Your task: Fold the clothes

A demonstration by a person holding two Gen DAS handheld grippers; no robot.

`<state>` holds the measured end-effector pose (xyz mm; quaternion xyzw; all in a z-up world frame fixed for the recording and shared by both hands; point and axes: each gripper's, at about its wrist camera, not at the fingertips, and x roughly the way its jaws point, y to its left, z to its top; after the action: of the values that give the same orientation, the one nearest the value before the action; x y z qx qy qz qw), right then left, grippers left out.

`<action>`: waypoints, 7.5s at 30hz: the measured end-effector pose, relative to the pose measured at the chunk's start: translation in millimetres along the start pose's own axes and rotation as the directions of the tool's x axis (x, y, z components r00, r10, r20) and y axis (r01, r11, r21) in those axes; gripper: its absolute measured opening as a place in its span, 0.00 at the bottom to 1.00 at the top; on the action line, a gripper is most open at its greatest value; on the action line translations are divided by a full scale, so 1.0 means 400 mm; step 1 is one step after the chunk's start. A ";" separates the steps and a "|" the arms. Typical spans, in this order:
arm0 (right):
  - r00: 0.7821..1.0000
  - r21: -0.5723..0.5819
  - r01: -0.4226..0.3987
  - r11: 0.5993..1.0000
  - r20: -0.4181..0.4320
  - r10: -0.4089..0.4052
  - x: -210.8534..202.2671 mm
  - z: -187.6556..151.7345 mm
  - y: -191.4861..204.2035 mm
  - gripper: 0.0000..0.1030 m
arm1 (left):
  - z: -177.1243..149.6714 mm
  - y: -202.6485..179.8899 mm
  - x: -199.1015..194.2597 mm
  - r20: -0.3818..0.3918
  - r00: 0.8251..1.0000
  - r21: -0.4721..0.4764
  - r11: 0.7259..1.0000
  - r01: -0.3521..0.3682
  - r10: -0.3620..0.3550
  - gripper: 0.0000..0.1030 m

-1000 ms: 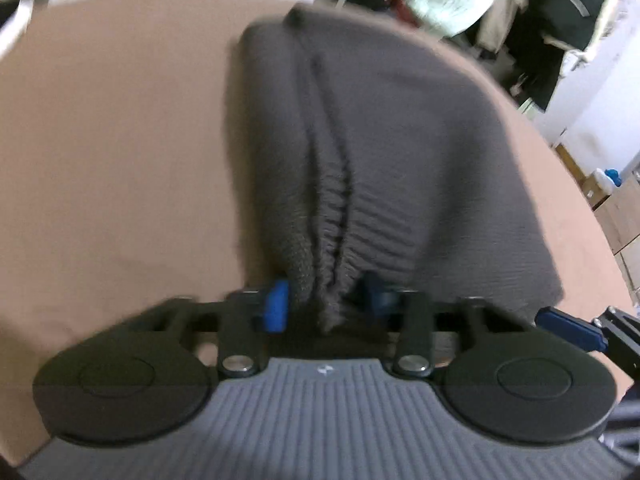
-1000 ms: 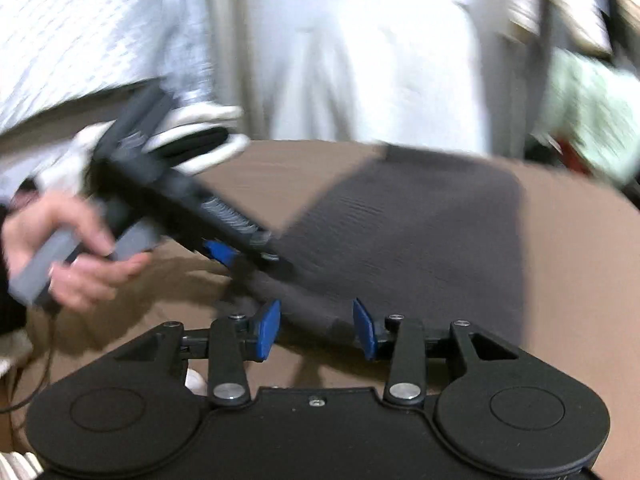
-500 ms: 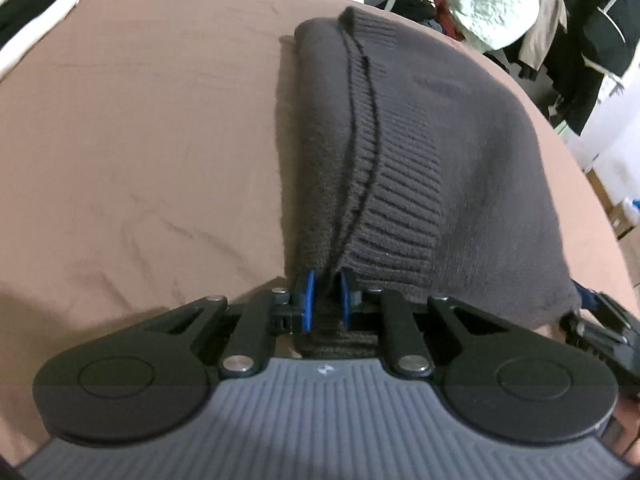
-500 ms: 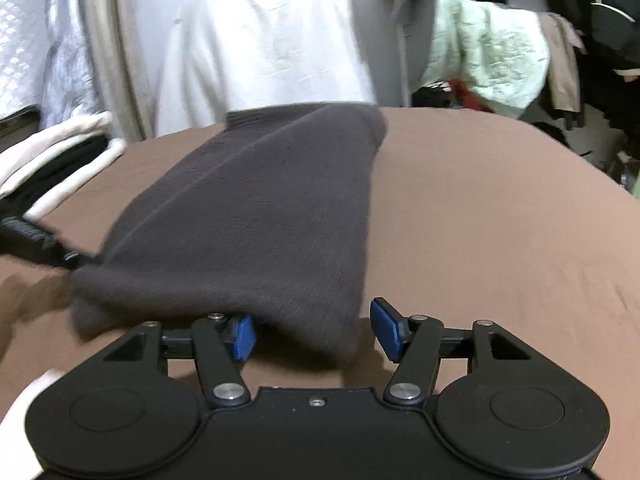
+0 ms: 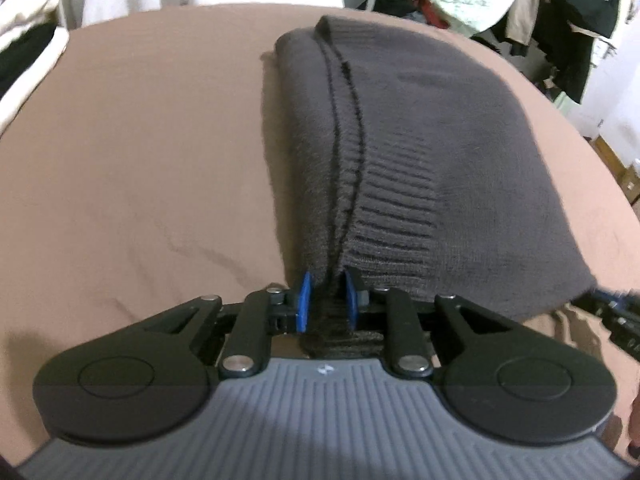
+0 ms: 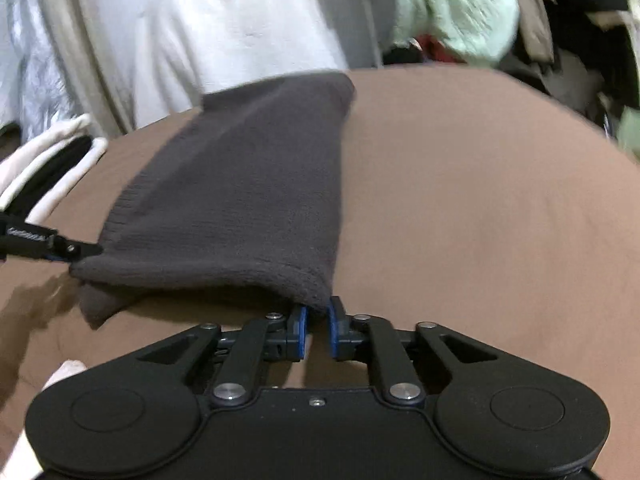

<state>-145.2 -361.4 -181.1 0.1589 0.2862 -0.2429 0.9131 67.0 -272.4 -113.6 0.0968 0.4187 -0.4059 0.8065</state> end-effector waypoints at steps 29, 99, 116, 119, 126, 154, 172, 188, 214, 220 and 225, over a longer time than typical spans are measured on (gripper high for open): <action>0.987 -0.042 -0.145 0.989 -0.074 0.142 0.377 0.464 -0.121 0.62 | 0.333 0.146 0.165 -0.005 0.990 0.059 0.988 0.141 -0.141 0.43; 0.951 -0.352 -0.277 0.894 -0.235 0.203 0.576 0.574 0.658 0.49 | 0.049 0.498 -0.382 0.281 0.900 -0.492 0.855 -0.164 0.334 0.52; 0.950 -0.397 -0.262 0.880 -0.267 0.163 0.290 0.337 0.431 0.68 | 0.033 0.635 -0.181 -0.141 0.939 -0.589 0.735 -0.335 0.315 0.74; 0.923 -0.258 -0.286 0.923 -0.334 0.192 0.275 0.275 0.349 0.68 | 0.035 0.628 -0.180 -0.142 0.935 -0.574 0.742 -0.346 0.326 0.73; 0.885 -0.074 -0.346 0.935 -0.358 0.299 0.218 0.267 0.244 0.69 | 0.047 0.626 -0.263 -0.062 0.939 -0.574 0.757 -0.312 0.339 0.73; 0.863 0.108 -0.470 0.876 -0.154 0.482 0.588 0.405 0.198 0.24 | 0.059 0.623 -0.152 0.102 0.985 -0.553 0.831 -0.062 0.141 0.36; 0.962 0.052 -0.213 0.976 -0.165 0.218 0.437 0.440 0.237 0.61 | 0.069 0.584 -0.142 0.009 1.000 -0.602 0.799 -0.001 0.008 0.37; 0.767 0.700 -0.253 0.668 -0.276 0.579 0.311 0.095 0.146 0.69 | 0.028 0.608 -0.103 -0.024 0.999 -0.665 0.746 0.019 -0.047 0.46; 0.822 0.734 -0.337 0.590 -0.077 0.565 0.308 0.067 0.119 0.82 | 0.023 0.615 -0.106 0.031 0.999 -0.676 0.737 0.009 0.016 0.58; 0.842 0.816 -0.259 0.517 -0.071 0.535 0.355 0.066 0.104 0.88 | 0.014 0.636 -0.048 0.001 0.992 -0.681 0.727 0.092 -0.125 0.51; 0.892 0.771 -0.258 0.582 -0.042 0.451 0.396 0.180 0.088 0.68 | 0.012 0.617 -0.107 0.126 0.969 -0.667 0.705 0.241 -0.213 0.37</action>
<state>19.4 -419.0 -214.1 0.6011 0.2277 -0.1294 0.7551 237.7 -89.5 -123.8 -0.2635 0.5302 -0.3235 0.7381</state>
